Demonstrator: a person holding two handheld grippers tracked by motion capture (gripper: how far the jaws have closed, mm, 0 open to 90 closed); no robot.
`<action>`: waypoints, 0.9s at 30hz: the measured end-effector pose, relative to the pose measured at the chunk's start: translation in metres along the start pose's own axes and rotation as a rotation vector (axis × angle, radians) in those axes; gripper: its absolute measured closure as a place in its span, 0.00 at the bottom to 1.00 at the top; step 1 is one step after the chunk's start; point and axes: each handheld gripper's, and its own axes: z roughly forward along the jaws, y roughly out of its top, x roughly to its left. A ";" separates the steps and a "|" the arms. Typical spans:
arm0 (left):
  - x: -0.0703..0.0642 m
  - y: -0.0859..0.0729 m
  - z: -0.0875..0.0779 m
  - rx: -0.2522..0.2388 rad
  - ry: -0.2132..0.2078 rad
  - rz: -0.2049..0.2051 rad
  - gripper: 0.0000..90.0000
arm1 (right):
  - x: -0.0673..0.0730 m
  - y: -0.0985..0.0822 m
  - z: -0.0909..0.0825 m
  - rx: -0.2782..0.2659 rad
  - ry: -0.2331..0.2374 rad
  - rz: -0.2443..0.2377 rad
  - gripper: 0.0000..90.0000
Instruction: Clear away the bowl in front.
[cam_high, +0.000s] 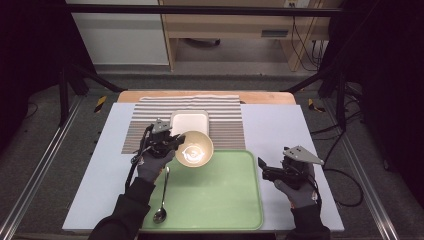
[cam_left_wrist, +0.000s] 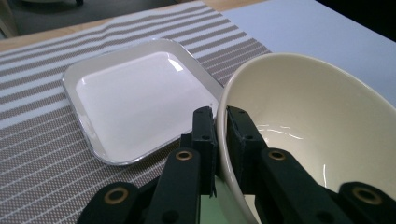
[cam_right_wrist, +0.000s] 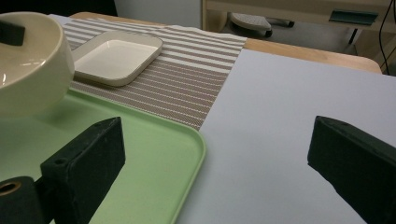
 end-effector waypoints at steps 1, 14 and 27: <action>0.000 -0.001 0.001 0.010 0.004 0.006 0.91 | 0.000 0.000 0.000 0.000 0.001 0.000 0.05; -0.001 -0.018 0.015 0.071 0.004 0.008 0.91 | 0.000 -0.001 0.001 0.004 -0.001 0.000 0.05; 0.001 -0.024 0.020 0.090 0.033 0.042 0.91 | -0.001 -0.002 0.002 0.008 -0.003 0.001 0.05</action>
